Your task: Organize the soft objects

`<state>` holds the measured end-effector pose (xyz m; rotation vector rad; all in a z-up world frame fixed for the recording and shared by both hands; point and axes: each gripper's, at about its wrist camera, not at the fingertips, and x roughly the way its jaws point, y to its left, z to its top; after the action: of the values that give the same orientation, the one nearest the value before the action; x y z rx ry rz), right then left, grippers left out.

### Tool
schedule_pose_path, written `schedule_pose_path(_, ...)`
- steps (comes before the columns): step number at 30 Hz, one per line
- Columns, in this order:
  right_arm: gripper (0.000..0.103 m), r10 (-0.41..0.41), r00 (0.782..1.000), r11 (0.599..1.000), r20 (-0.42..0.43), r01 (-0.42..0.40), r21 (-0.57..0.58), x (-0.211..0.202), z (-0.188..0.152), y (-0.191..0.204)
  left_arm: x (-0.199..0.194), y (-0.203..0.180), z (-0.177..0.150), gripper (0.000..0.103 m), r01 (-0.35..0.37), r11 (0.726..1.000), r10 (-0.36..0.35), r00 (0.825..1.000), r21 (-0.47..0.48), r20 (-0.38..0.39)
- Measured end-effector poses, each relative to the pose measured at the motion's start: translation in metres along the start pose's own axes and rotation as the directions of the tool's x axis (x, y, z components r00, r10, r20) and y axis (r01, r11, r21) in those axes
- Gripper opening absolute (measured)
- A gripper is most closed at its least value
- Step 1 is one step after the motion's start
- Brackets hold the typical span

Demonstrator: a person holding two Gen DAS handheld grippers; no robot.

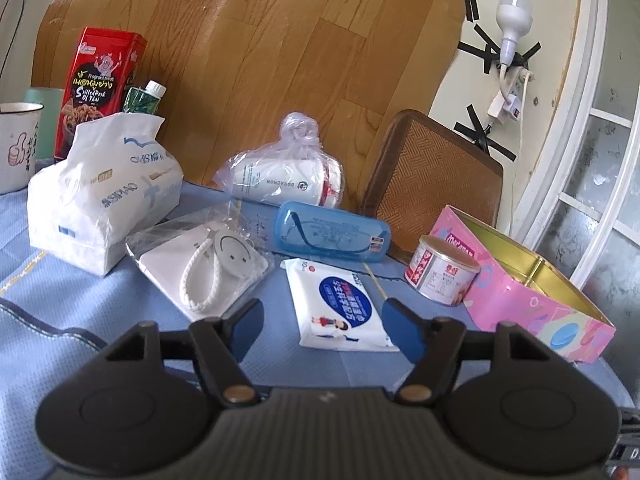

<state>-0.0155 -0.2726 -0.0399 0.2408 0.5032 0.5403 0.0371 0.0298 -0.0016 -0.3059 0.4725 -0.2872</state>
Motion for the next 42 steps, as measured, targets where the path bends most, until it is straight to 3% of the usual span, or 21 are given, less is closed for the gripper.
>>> schedule_pose_path(18,0.051,0.019,1.0,0.999,-0.019,-0.019,-0.03,0.003,0.0,0.007,-0.001,0.001,-0.001,0.067,0.02,1.0,-0.02,1.0,-0.012,0.005)
schedule_pose_path(42,0.052,0.024,0.999,0.998,-0.034,-0.026,-0.051,0.006,-0.004,0.018,-0.001,0.001,-0.002,0.067,0.033,0.999,-0.033,0.999,-0.02,-0.001)
